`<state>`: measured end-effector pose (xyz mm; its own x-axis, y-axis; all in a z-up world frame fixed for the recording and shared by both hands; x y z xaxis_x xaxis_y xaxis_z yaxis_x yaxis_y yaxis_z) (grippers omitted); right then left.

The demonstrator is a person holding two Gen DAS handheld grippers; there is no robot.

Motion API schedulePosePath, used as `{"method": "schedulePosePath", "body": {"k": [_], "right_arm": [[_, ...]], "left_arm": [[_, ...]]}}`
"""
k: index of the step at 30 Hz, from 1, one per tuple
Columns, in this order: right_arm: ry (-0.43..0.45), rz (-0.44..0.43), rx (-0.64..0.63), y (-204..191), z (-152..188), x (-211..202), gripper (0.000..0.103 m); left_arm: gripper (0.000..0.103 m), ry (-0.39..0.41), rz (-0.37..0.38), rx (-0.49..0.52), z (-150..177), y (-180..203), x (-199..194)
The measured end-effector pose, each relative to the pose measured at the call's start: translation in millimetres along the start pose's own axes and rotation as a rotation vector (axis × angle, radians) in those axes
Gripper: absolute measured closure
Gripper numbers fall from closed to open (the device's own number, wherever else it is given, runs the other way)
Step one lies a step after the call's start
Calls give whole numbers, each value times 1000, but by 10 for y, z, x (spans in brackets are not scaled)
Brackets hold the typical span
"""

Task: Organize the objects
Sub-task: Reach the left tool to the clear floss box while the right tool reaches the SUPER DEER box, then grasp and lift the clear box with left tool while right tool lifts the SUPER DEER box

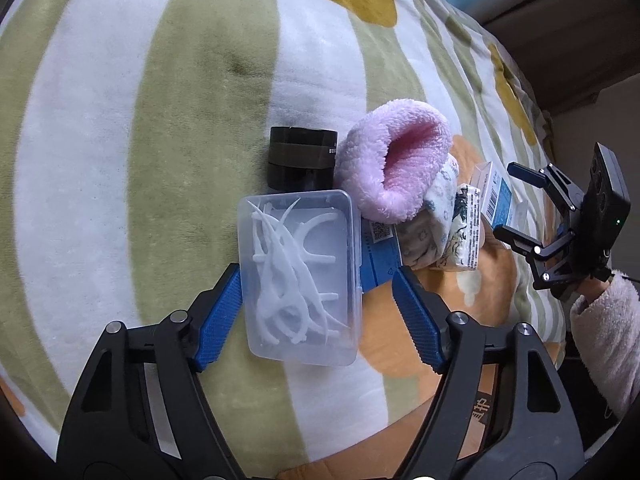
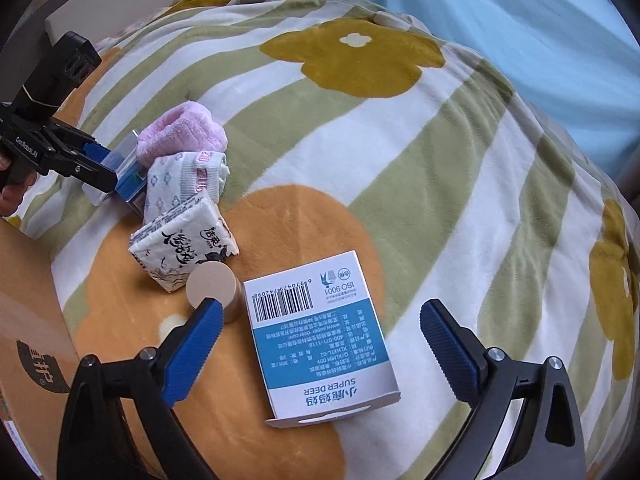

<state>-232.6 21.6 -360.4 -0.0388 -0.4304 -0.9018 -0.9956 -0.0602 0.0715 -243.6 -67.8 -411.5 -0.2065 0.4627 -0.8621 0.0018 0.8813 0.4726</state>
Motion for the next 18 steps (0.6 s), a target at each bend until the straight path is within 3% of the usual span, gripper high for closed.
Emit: {"method": "schedulePosePath", "body": {"k": [4,8,11,18], "right_arm": [[-29,-8,-25,15,22,104,13],[-46,-37,-34,4,50,153,25],[-65,-40,-56,-36,71,196,35],[-54,-28,-47,-45,74,135,36]], "left_arm": [[39,14,15,-20,-18,-47,20],[50,19,40,-37,-40,-73,9],[51,20,44,-40,-41,-81,-2],[51,33,-4,-12,-9,-66,-71]]}}
Point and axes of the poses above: each gripper's, at about its wrist camera, not at the fingertips, and x roughly the way its jaws point, y to its right, z to its underside, the point moved 4 cm from there along x, roughly the way its jaws point, and after that the axes turned 1 degree about -z, right-handed, at the moved point
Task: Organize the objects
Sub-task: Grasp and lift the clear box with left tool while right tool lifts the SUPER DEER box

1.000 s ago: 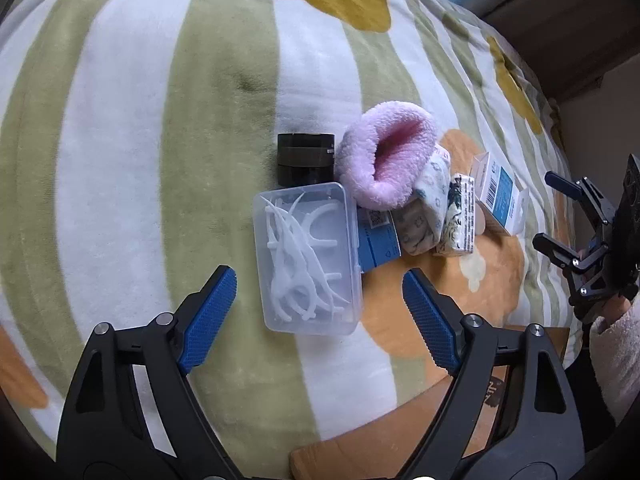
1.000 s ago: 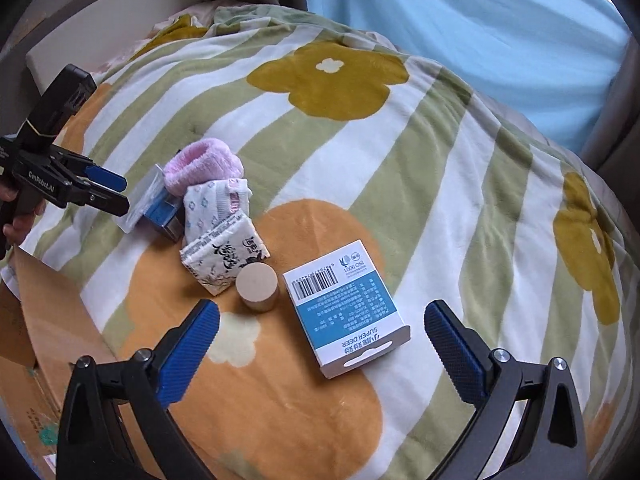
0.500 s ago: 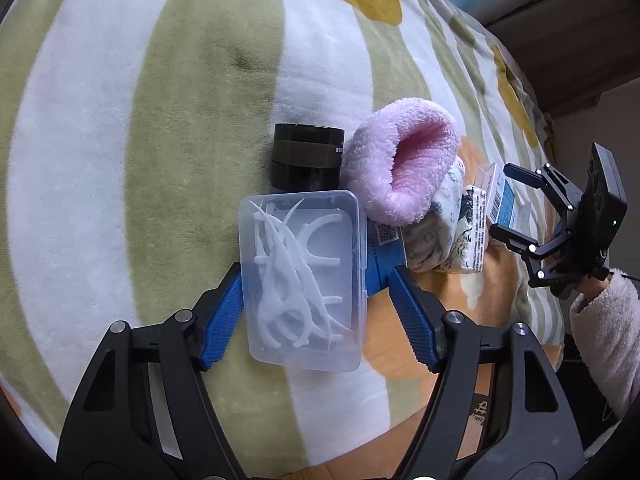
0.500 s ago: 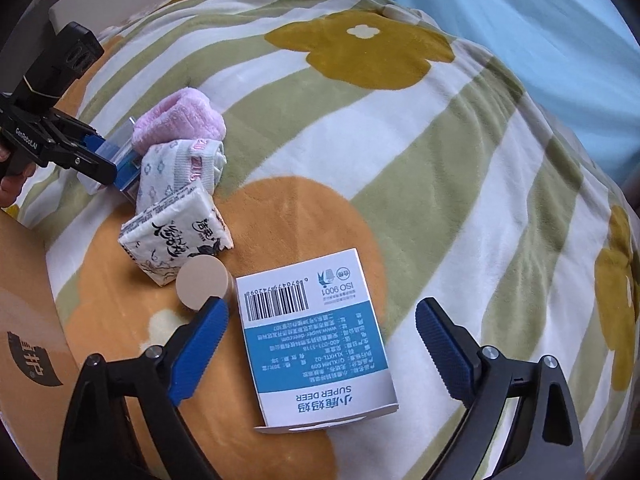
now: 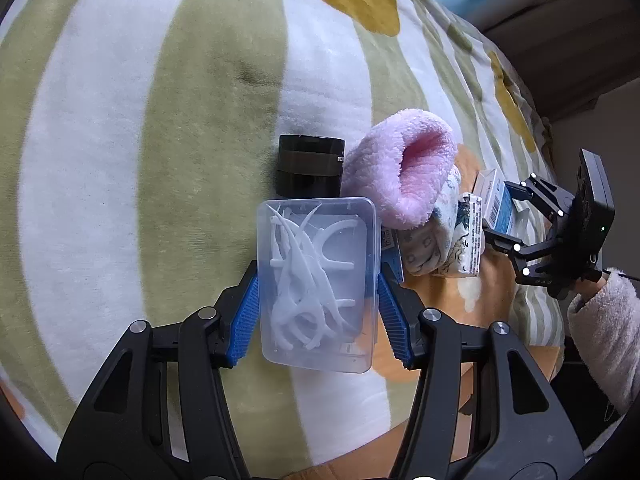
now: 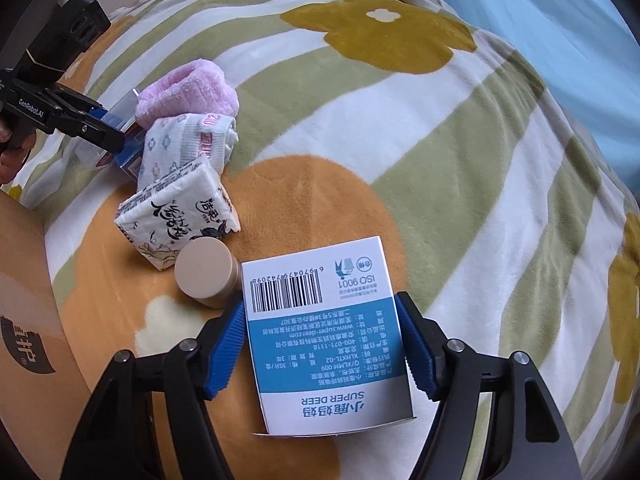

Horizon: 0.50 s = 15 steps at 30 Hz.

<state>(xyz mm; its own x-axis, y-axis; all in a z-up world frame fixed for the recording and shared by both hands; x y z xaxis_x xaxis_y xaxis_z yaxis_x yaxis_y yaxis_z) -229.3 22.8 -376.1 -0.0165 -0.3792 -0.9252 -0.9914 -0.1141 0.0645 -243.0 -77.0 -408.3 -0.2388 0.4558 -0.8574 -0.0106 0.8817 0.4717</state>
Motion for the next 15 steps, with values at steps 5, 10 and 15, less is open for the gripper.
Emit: {"method": "schedulePosePath", "body": {"k": [5,10,15], "right_arm": [[-4,6,26,23,6,-111,37],[16,12,53,24,-45,-307,37],[59,21,88,-17,-146,-616,37]], "left_arm": [[51,21,-3,5,-18,8,-117],[52,49,-3,21,-36,77,-342],[52,88,-9,60,-42,246,-667]]}}
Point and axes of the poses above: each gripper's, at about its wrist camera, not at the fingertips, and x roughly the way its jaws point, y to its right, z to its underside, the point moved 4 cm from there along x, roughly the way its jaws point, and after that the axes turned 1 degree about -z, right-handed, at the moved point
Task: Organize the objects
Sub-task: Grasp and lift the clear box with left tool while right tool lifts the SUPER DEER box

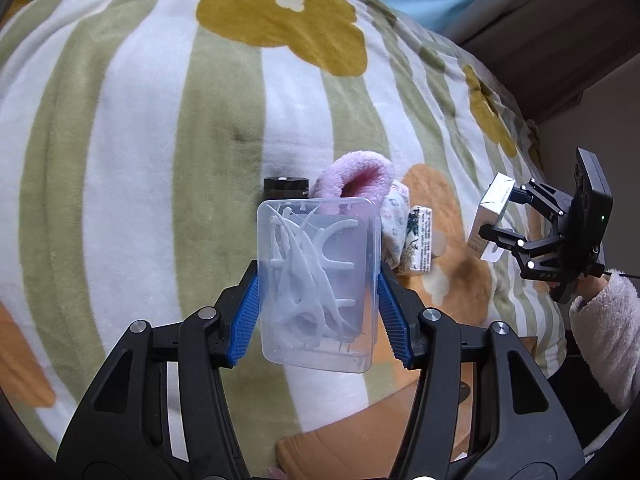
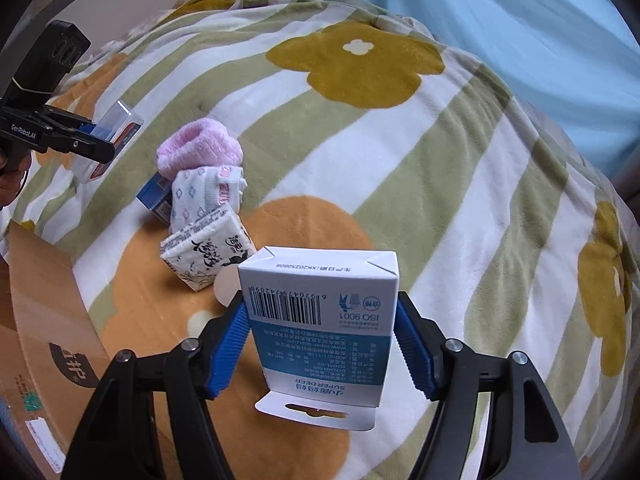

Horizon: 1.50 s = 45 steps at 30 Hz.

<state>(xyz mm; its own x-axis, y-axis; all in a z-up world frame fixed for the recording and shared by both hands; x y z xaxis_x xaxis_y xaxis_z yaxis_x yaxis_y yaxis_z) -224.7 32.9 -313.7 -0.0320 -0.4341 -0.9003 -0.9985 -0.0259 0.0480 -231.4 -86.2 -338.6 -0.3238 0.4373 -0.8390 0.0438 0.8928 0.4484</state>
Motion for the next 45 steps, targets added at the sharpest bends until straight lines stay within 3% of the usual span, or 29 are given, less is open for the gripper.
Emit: {"method": "schedulePosePath", "body": {"k": [10,21,31,45], "right_arm": [[57,4,126,-266,-107,-883,37],[29,-11,276,-819,201,-1691,37],[-25,-24,328,-1332,589,-1825,37],[-107,-52,357,-1660,1019,-1575,37]], "left_arm": [[51,59,-32,86,112,458,-784],[51,56,-110,143,687,950,-1386],[51,-9,-148,196,1252,1251,-1286],[51,-122,-198,274,1845,1412,-817]]}}
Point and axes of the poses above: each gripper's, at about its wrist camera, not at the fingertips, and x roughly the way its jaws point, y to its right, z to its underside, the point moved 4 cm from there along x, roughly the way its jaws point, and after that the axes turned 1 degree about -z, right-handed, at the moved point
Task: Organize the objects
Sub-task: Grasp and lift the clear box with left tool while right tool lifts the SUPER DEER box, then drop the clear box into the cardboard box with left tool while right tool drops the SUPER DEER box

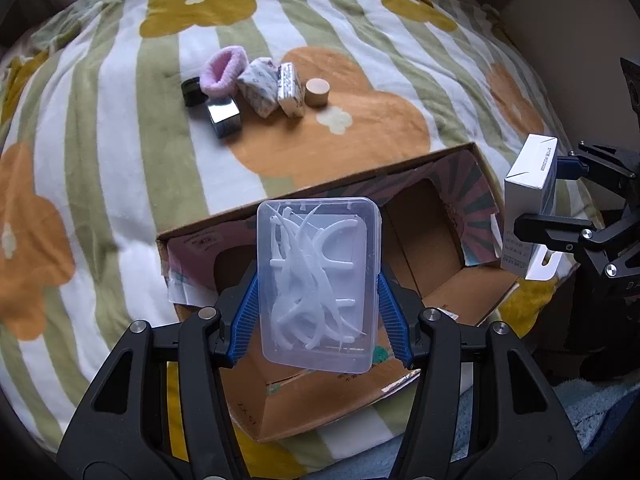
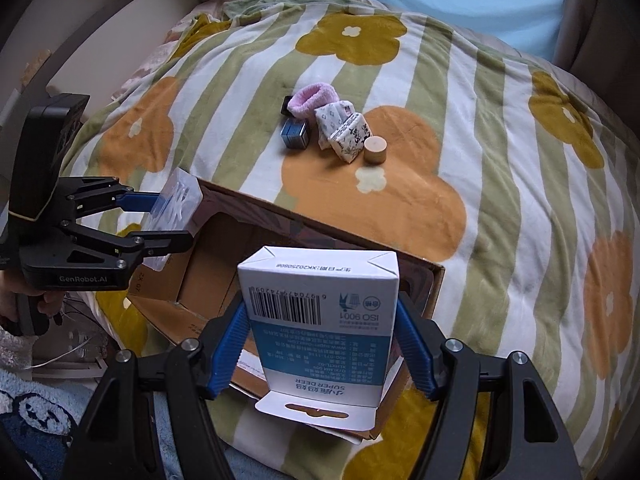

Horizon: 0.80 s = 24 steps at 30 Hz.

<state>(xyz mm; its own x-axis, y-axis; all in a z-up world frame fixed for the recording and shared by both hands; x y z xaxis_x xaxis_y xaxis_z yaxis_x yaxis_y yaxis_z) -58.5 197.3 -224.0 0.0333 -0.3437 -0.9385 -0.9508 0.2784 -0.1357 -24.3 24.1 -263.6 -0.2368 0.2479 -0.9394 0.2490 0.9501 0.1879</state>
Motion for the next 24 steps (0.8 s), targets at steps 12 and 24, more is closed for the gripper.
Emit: {"method": "schedulePosePath", "body": {"k": [12,24], "right_arm": [[-51,-30,12,-11,212,323,37],[-72,-44,52,23,302,538,36]], "left_arm": [[51,-42,-65,71,194,45,297],[44,-20,-102,136,238,128,405]]}}
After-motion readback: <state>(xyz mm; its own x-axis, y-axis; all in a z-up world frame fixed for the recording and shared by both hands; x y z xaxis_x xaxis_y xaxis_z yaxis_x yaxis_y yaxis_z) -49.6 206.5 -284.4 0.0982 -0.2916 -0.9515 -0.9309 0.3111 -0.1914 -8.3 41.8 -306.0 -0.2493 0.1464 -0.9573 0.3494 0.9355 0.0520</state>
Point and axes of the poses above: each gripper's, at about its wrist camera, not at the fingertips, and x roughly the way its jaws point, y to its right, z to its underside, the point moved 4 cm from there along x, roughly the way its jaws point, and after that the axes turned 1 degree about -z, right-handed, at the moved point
